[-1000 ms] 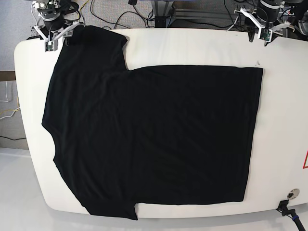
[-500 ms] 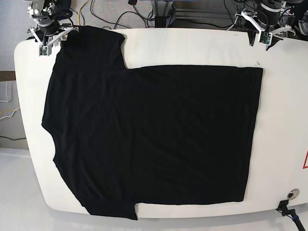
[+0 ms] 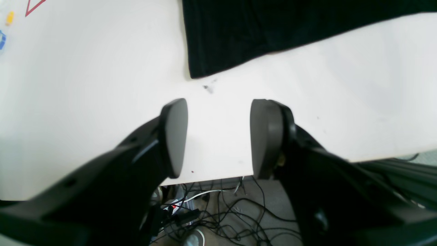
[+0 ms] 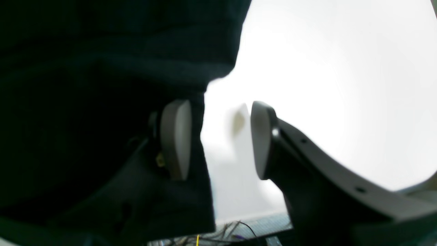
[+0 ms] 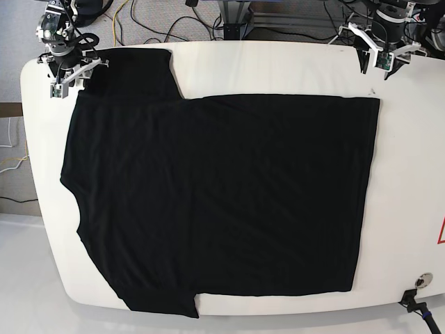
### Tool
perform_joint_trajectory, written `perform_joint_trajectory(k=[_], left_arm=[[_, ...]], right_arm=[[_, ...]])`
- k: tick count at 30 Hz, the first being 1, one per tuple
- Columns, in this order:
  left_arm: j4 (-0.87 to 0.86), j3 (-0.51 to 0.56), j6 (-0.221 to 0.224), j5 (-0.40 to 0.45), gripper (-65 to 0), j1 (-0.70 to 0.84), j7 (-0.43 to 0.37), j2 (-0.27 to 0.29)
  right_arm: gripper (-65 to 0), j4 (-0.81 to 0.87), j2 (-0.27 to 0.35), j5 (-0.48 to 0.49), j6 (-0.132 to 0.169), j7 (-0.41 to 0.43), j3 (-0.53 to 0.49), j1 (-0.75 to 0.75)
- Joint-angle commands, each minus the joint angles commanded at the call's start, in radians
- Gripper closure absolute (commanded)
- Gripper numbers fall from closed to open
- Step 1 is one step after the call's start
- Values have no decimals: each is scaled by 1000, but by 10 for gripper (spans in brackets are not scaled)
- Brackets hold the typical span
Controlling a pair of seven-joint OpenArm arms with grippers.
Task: Fold the T-shirt properly
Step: 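Move the right gripper to the shirt's shoulder edge, left gripper to the opposite corner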
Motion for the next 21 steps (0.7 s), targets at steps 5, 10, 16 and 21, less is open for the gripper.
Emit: perform_joint_trajectory(k=[5,10,16,21], left_arm=[[-50,-9,-7,-17,-268,-40,17,-4],[-16,-10,3,-15,-275,-26,36,-1],[-19,-7,1,-10,-277,-30,29,-1],[-22,-8,5,-10,-272,-35,33,2]], right_arm=[[-272,7,-3,-3,-1,-32,-8,8],[-279,-6,8,73,54,47,5,36],[-249,-5,7,95,96,51,9,47],[-97,-6,6,101,118,53,8,57]])
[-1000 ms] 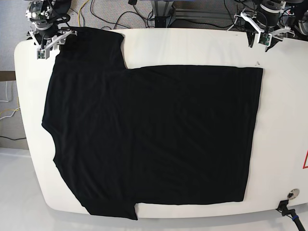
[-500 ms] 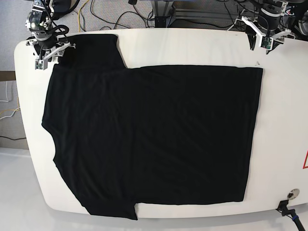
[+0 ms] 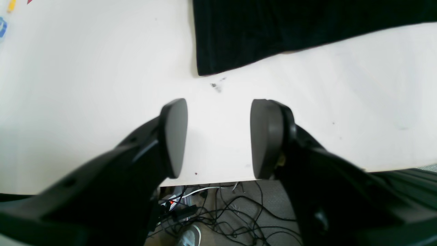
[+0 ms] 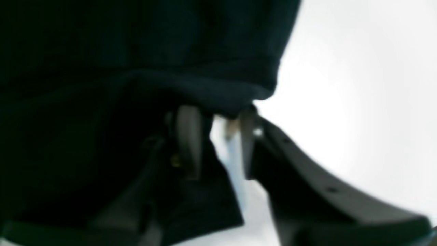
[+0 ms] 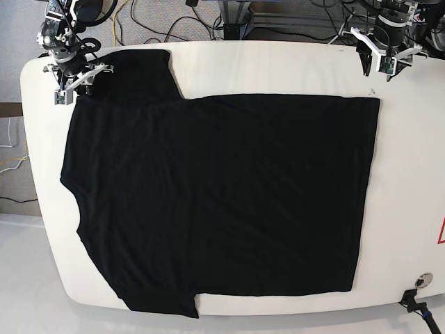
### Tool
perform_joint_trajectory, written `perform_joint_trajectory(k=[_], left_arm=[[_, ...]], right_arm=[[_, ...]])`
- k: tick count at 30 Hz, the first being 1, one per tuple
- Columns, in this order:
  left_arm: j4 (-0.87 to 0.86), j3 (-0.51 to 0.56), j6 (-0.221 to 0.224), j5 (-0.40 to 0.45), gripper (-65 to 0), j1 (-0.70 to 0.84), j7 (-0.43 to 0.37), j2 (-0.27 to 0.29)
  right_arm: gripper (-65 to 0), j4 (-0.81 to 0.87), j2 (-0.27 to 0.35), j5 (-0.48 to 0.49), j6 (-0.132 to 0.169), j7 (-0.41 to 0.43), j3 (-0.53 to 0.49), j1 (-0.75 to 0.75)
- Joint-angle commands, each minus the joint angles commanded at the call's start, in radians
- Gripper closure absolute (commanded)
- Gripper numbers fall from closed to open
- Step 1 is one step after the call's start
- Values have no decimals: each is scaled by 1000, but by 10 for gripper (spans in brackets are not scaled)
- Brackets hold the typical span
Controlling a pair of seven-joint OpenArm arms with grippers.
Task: Fold the T-shirt properly
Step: 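Move the right gripper to the shirt's shoulder edge, left gripper to the opposite corner, then lower both grippers onto the black shirt's edge and close them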
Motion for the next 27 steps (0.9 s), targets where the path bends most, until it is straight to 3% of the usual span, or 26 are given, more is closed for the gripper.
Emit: perform_joint_trajectory(k=[4,9,14,15,20,27], left_arm=[[-6,-1,0,0,-270,-31,6,-2],[-70,-20,9,-37,-273,-128,59,-7],[-225,-122,4,-278,-263,-261,180,-47],[-163,-82,-6,-214,-284,-229,144,-19],[-176,-102,-45,-425,-284,-323,233,-21],[-241,-101,-104,-519,-288,-404,292,-20]], right_arm=[[-8,-3,-2,-1,3,1,-4,11],[0,-3,-4,-7,-5,-9,-3,19],[0,7,-3,4,0,-32,-4,16],[0,5,-3,4,-7,12,10,28],[0,4,-3,2,-8,16,7,28],[0,7,-3,6,-9,14,8,28]])
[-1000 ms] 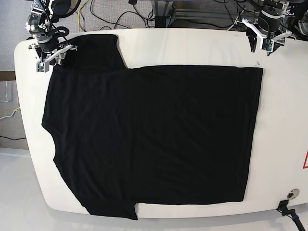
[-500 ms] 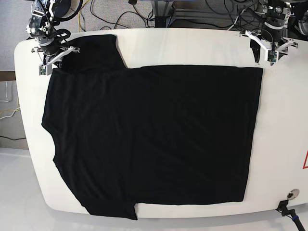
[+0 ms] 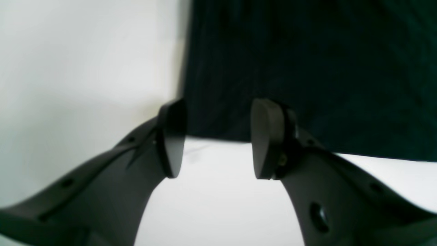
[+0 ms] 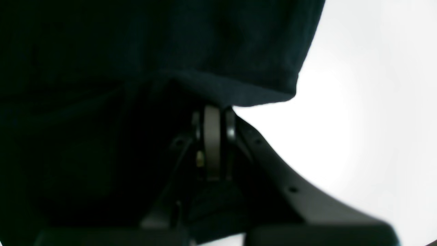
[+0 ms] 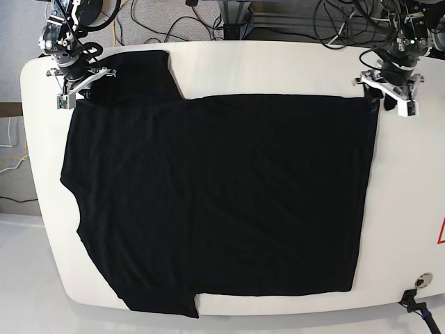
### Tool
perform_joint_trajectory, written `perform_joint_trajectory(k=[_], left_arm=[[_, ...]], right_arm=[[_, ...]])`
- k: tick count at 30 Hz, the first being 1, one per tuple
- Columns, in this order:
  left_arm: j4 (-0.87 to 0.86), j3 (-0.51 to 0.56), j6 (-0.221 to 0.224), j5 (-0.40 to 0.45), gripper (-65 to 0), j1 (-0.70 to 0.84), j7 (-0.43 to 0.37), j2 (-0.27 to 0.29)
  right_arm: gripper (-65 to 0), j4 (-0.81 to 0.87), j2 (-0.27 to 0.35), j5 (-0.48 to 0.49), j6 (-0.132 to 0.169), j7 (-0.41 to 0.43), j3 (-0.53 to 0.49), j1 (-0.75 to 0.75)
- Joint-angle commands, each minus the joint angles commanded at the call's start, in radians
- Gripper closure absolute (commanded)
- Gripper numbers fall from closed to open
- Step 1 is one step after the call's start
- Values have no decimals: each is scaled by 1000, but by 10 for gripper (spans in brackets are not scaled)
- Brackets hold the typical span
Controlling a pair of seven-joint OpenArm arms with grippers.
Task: Fold the T-shirt properly
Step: 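Lower both grippers onto the black shirt's edge and close them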
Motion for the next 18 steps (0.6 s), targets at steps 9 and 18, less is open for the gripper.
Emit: perform_joint_trajectory(k=[9,18], left_arm=[[-52,-4,-70,-49,-291,-24,10,3],[-77,-10,-75,-38,-294,-27,12,8]], right_arm=[[0,4,1,-1,2,3,4,-4],[0,-7,-3,-7,8,-2,4,0]])
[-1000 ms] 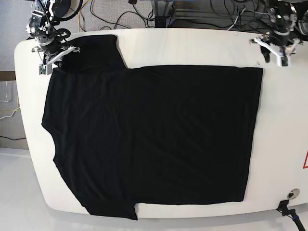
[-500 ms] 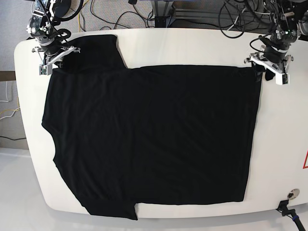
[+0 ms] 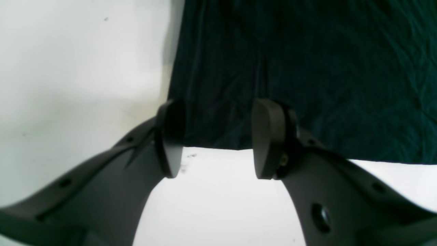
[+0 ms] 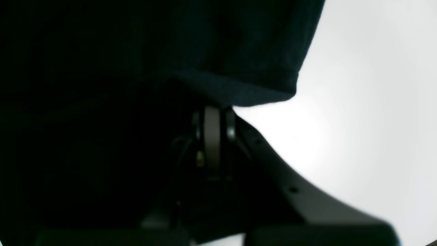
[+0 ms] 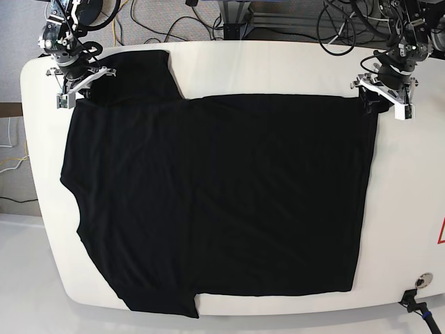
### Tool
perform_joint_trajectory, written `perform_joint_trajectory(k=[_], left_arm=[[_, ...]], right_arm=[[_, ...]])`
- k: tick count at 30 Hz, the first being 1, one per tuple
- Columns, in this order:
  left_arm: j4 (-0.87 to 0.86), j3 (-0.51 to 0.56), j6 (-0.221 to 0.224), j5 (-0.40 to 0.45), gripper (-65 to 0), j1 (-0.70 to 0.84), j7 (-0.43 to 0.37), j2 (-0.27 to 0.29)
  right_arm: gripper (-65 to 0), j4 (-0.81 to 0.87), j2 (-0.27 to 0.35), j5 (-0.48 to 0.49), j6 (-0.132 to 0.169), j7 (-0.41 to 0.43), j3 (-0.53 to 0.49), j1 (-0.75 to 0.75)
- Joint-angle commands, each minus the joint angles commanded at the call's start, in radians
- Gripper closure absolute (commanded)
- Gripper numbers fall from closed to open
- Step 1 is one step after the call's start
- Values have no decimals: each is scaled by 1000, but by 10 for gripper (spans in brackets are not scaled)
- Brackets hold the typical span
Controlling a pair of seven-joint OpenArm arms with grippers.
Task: Fold the T-shirt properly
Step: 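Lower both grippers onto the black shirt's edge and close them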
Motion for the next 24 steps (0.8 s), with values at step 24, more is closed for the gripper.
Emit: perform_joint_trajectory(k=[24], left_arm=[[-158,1,-28,-2,-292,-58,-22,-3]], right_arm=[[0,-13,3,-10,-3,-47,-5,-3]])
